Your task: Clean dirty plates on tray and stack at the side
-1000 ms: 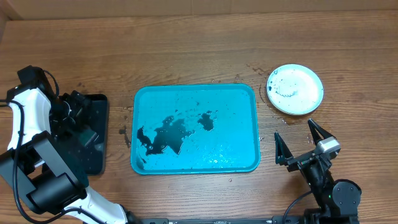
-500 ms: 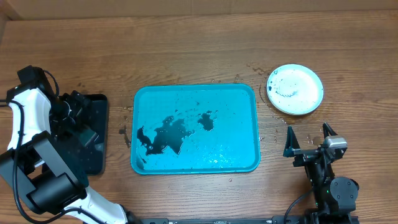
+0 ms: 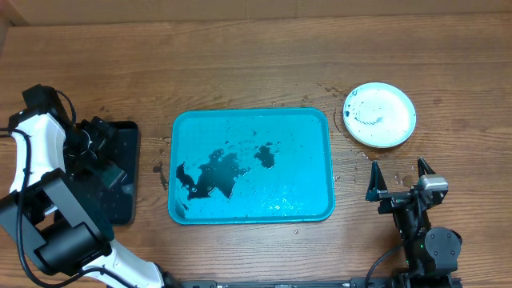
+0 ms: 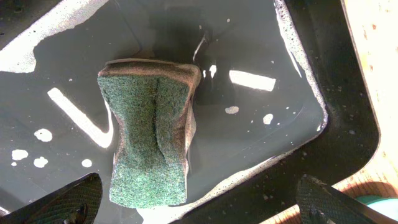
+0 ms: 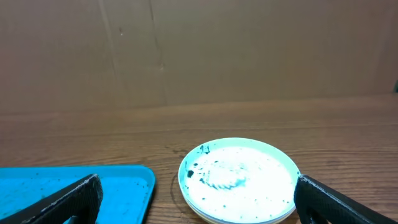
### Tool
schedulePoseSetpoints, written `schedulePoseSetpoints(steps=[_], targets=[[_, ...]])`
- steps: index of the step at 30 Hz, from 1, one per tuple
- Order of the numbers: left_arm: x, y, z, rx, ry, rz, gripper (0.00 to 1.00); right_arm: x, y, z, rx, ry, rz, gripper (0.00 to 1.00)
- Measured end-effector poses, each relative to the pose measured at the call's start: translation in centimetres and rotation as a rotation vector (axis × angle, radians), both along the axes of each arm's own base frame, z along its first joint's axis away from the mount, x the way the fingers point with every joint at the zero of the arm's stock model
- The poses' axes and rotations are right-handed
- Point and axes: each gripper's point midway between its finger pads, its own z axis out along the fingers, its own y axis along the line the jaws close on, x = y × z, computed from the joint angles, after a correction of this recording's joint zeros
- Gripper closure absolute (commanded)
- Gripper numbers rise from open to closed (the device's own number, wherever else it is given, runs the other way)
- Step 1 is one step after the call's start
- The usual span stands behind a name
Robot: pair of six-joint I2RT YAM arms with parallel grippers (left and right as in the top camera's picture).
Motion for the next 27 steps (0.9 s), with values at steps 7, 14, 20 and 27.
schedulePoseSetpoints(steps=[7,14,20,27], targets=[[0.0,0.0,0.0,0.000,0.000,0.000,0.00,0.0,0.0,0.0,0.000,0.000,0.000,0.00],[-0.1,-0.1,0.0,-0.002,0.003,-0.001,0.00,0.0,0.0,0.0,0.000,-0.001,0.000,0.00],[0.1,-0.6,4.2,0.039,-0.097,-0.010,0.00,0.0,0.0,0.0,0.000,0.000,0.000,0.00],[2.1,-7.1,13.1,0.201,-0.422,-0.292,0.00,0.0,0.0,0.0,0.000,0.000,0.000,0.00]])
